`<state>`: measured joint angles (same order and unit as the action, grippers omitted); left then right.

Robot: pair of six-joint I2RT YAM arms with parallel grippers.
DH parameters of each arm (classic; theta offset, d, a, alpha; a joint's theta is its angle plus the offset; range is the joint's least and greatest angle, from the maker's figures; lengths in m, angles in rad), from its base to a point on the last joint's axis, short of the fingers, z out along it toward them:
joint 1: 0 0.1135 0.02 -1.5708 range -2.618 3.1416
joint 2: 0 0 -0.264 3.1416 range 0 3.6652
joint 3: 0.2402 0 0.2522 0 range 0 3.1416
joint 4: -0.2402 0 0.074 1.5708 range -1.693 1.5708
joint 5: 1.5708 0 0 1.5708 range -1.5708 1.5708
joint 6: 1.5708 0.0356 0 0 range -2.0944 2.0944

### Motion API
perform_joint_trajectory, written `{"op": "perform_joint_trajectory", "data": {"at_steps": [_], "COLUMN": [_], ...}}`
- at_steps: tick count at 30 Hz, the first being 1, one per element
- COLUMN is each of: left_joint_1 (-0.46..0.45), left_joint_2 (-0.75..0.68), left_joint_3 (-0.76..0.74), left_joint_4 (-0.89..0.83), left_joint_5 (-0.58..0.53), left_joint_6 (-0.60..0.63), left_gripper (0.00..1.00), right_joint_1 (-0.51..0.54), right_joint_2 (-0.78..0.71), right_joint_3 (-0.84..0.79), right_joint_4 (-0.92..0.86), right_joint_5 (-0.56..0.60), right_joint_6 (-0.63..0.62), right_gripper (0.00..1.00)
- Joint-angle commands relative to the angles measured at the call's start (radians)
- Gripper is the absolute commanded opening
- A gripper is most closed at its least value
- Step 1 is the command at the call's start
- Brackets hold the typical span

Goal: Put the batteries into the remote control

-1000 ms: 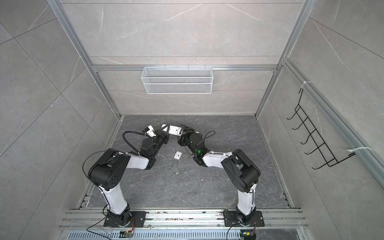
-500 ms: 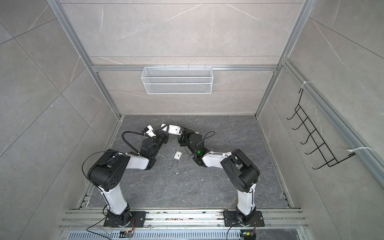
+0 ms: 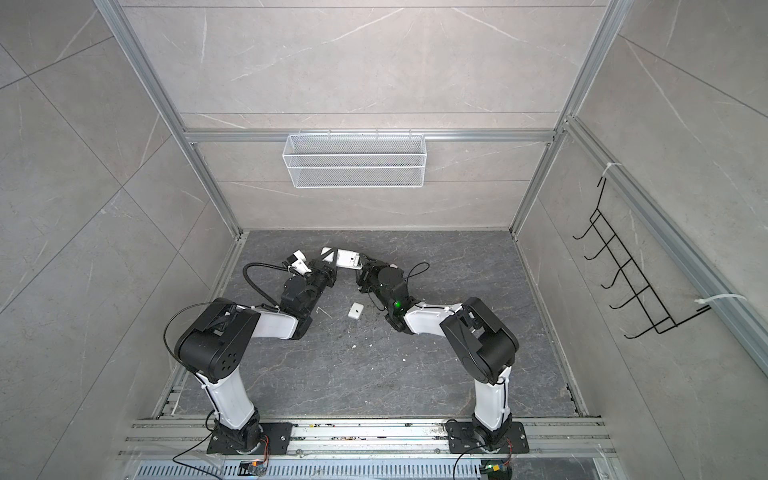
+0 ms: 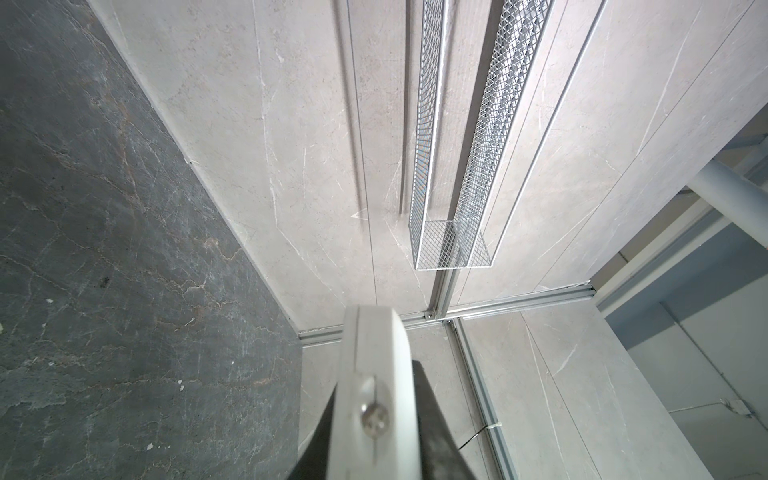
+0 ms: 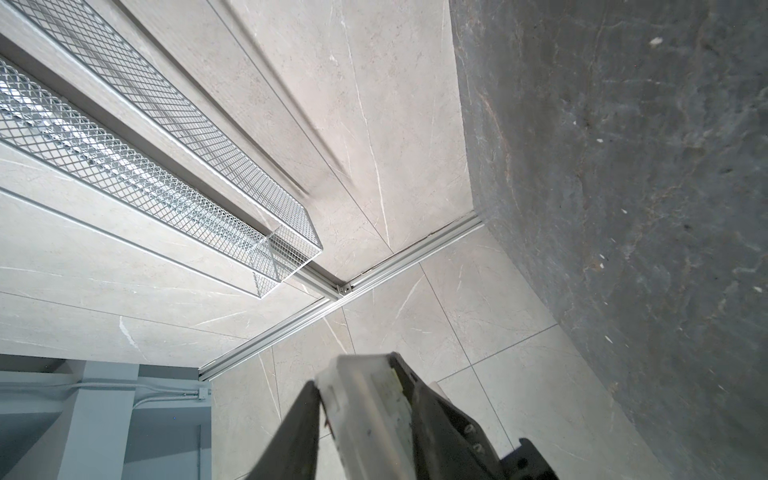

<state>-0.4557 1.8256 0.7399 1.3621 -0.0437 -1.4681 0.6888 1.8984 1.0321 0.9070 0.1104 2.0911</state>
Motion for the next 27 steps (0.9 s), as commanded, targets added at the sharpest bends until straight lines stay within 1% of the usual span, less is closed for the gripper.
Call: {"op": "perform_joint_trajectory", "data": {"at_steps": [1, 4, 5, 8, 10, 12, 13, 15, 16, 20, 22, 24, 27], "left_joint_1": [-0.002, -0.002, -0.001, 0.004, 0.011, 0.021, 0.025, 0.034, 0.038, 0.047, 0.047, 0.046, 0.048], "left_joint_2": [-0.044, -0.045, -0.047, -0.047, -0.049, -0.051, -0.049, -0.046, -0.046, -0.05, -0.042, -0.025, -0.013], "left_joint_3": [0.0, 0.0, 0.0, -0.006, -0.01, -0.011, -0.013, -0.017, -0.019, -0.015, -0.008, -0.004, -0.002], "left_joint_4": [0.054, 0.053, 0.054, 0.054, 0.053, 0.054, 0.054, 0.054, 0.054, 0.052, 0.053, 0.054, 0.053], "left_joint_5": [-0.005, -0.004, -0.004, -0.002, 0.009, 0.02, 0.025, 0.03, 0.035, 0.056, 0.063, 0.064, 0.07], "left_joint_6": [0.041, 0.036, 0.03, -0.006, -0.03, -0.06, -0.08, -0.116, -0.129, -0.136, -0.157, -0.19, -0.198], "left_gripper": [0.0, 0.0, 0.0, 0.0, 0.0, 0.0, 0.0, 0.0, 0.0, 0.0, 0.0, 0.0, 0.0], "right_joint_1": [0.001, 0.002, 0.0, -0.012, -0.039, -0.067, -0.079, -0.107, -0.118, -0.15, -0.152, -0.147, -0.141], "right_joint_2": [0.008, 0.008, 0.007, 0.0, -0.018, -0.048, -0.063, -0.087, -0.091, -0.056, -0.03, -0.011, -0.015], "right_joint_3": [0.027, 0.026, 0.025, 0.028, 0.033, 0.033, 0.032, 0.042, 0.047, 0.092, 0.147, 0.196, 0.194], "right_joint_4": [0.019, 0.017, 0.018, 0.005, -0.044, -0.12, -0.16, -0.236, -0.255, -0.243, -0.265, -0.309, -0.328], "right_joint_5": [0.011, 0.008, 0.004, -0.038, -0.116, -0.182, -0.215, -0.283, -0.314, -0.449, -0.51, -0.546, -0.531], "right_joint_6": [0.033, 0.027, 0.022, -0.027, -0.11, -0.2, -0.253, -0.343, -0.368, -0.423, -0.472, -0.515, -0.54], "right_gripper": [0.33, 0.33, 0.35, 0.5, 0.63, 0.69, 0.7, 0.71, 0.71, 0.69, 0.67, 0.64, 0.6]}}
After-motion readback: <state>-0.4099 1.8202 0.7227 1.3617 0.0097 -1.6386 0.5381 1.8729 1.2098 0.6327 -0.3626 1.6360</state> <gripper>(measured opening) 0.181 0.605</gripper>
